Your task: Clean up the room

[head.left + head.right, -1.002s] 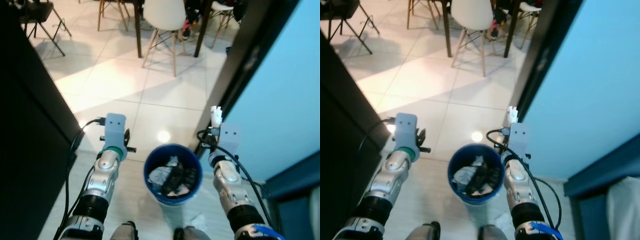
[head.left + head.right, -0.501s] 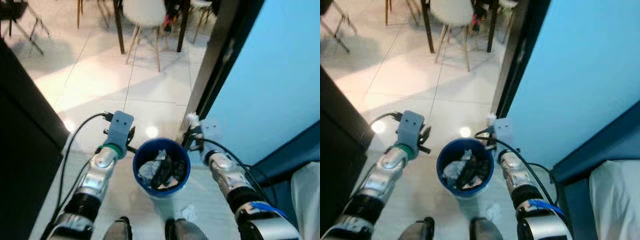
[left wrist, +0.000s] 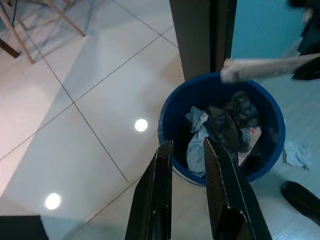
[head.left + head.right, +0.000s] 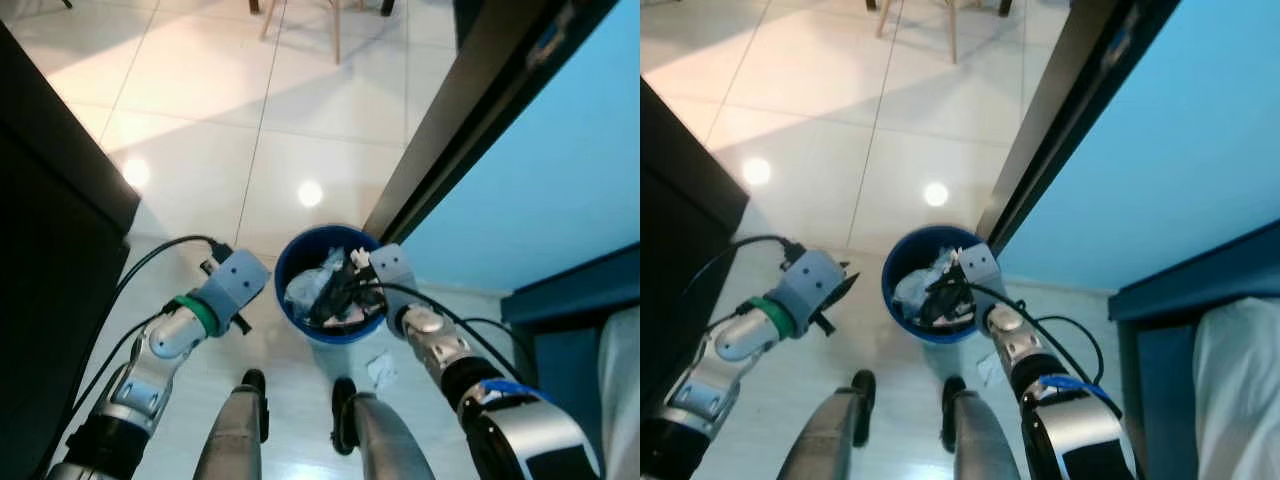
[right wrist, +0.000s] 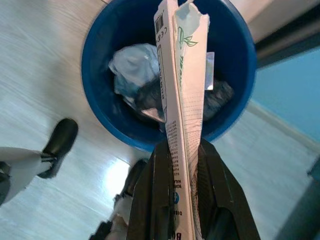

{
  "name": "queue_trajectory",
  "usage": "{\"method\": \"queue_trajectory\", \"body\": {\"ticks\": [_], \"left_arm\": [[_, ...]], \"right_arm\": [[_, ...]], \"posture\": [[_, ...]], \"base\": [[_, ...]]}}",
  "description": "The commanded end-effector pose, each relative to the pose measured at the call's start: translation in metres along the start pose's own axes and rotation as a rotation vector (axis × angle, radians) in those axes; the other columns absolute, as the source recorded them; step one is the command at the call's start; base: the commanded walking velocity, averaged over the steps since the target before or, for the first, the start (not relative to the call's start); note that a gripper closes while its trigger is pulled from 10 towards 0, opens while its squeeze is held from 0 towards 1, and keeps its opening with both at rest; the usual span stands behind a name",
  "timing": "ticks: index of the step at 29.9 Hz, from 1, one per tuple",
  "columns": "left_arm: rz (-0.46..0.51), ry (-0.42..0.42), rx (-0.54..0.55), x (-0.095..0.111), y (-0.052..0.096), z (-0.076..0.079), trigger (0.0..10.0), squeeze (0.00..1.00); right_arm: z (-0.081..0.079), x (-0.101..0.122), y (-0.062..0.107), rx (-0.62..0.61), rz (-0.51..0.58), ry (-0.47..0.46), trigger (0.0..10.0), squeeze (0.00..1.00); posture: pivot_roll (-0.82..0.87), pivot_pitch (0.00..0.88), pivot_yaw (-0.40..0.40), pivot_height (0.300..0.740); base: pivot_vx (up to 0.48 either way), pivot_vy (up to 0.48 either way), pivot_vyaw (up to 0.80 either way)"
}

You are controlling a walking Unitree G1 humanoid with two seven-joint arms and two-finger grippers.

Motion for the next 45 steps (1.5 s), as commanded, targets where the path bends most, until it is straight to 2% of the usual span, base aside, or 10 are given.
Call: {"method": "queue_trajectory", "body": {"ticks": [1,3,6,12,18,19,23,24,34,45], "left_arm": [[0.057,-0.100,-0.104,0.007,0.003,0.018,10.0,0.00],[0.120,-0.167,-0.154,0.018,0.004,0.022,10.0,0.00],[0.131,-0.165,-0.172,0.020,0.004,0.024,10.0,0.00],[0.124,-0.161,-0.310,0.018,0.016,0.035,10.0,0.00],[0.120,-0.166,-0.353,0.014,0.021,0.039,10.0,0.00],[0.117,-0.162,-0.358,0.013,0.022,0.039,10.0,0.00],[0.115,-0.160,-0.361,0.012,0.022,0.040,10.0,0.00],[0.114,-0.161,-0.361,0.011,0.022,0.039,10.0,0.00],[0.104,-0.160,-0.360,0.011,0.021,0.038,10.0,0.00],[0.100,-0.151,-0.360,0.010,0.021,0.039,10.0,0.00]], "right_arm": [[-0.002,-0.023,0.003,0.013,-0.057,0.009,10.0,0.00],[-0.003,-0.020,0.002,0.019,-0.035,0.045,10.0,0.00],[-0.003,-0.019,0.002,0.018,-0.030,0.063,10.0,0.00],[0.004,-0.020,0.003,-0.031,-0.033,0.091,10.0,0.00],[0.003,-0.017,0.002,-0.023,-0.019,0.097,10.0,0.04],[0.004,-0.015,0.002,-0.025,-0.012,0.119,10.0,1.00],[0.006,-0.012,0.002,-0.043,-0.003,0.138,10.0,1.00],[0.008,-0.009,0.002,-0.058,0.007,0.152,10.0,0.00],[0.015,0.000,0.002,-0.095,0.040,0.140,10.0,0.00],[0.010,-0.002,0.001,-0.055,0.028,0.099,10.0,0.00]], "posture": [[0.21,0.503,0.024,0.740],[0.22,0.493,0.017,0.740],[0.22,0.493,0.017,0.740],[0.23,0.506,0.029,0.740],[0.23,0.510,0.030,0.740],[0.22,0.505,0.031,0.740],[0.23,0.501,0.031,0.740],[0.22,0.499,0.031,0.740],[0.22,0.486,0.029,0.740],[0.21,0.478,0.023,0.740]], "base": [[0.000,0.000,0.00],[0.000,0.000,0.00],[0.000,0.000,0.00],[0.000,0.000,0.00],[0.000,0.000,0.00],[0.000,0.000,0.00],[0.000,0.000,0.00],[0.000,0.000,0.00],[0.000,0.000,0.00],[0.000,0.000,0.00]]}}
Point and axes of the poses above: a point about 5 cm out from each wrist's last joint towards the gripper, its own y axis pointing back from the gripper into the wrist, its own x axis along the axis of the wrist's last joint, z = x × y, the point moved 3 cm from there along -y, pointing out of the wrist towards the gripper, and after that the axes turned 13 degrees about -y, right-handed, at the moved point
